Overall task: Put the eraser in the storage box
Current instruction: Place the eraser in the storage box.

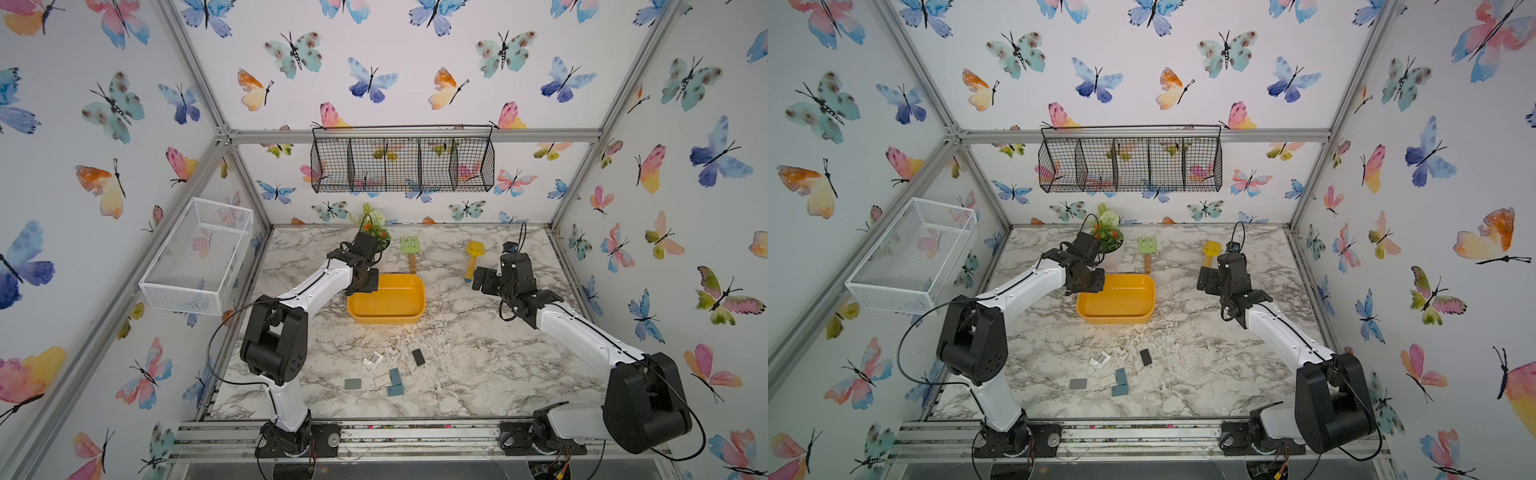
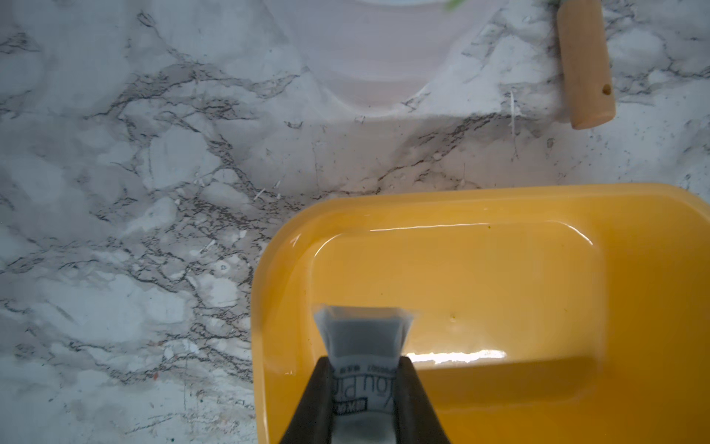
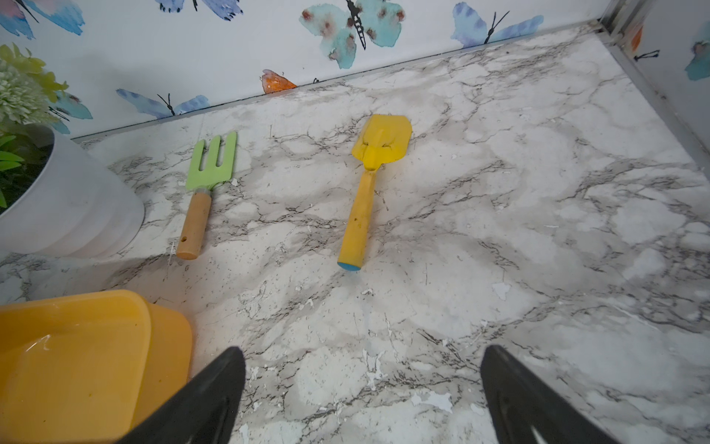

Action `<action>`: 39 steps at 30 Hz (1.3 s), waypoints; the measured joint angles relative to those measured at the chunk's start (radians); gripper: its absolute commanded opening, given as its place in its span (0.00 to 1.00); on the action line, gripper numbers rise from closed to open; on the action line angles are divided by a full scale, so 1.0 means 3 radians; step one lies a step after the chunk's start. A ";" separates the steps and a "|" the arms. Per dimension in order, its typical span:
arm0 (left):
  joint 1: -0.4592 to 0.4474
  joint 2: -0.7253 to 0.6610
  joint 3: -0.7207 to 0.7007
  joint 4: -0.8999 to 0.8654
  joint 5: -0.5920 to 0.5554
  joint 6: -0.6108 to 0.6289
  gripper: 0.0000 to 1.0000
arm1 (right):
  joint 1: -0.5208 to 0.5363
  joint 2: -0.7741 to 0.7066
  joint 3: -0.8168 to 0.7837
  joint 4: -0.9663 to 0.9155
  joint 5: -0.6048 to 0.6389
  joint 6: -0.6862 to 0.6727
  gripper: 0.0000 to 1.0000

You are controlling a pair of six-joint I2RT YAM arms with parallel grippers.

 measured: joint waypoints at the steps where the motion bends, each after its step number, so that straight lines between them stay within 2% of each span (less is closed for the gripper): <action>1: 0.0000 0.0046 0.0019 0.0004 0.0020 0.0015 0.23 | 0.0000 0.0011 0.0000 0.0000 0.0000 0.0000 0.98; 16: 0.0123 0.0664 0.0198 0.0139 0.0097 0.0097 0.24 | 0.0000 0.0144 -0.0001 0.0000 0.0004 -0.0005 0.98; 26: 0.0184 0.0871 0.0249 0.0238 0.0100 0.0093 0.25 | 0.0000 0.0239 -0.0001 -0.0001 0.0014 -0.0020 0.98; 30: 0.0184 0.0871 0.0244 0.0273 0.0095 0.0075 0.31 | 0.0000 0.0239 -0.0001 -0.0001 0.0015 -0.0020 0.98; 35: 0.0184 0.0875 0.0235 0.0322 0.0081 0.0057 0.60 | 0.0000 0.0239 -0.0001 -0.0001 0.0014 -0.0020 0.98; 39: 0.0183 0.0875 0.0230 0.0346 0.0081 0.0043 0.72 | 0.0000 0.0239 -0.0001 -0.0001 0.0015 -0.0020 0.98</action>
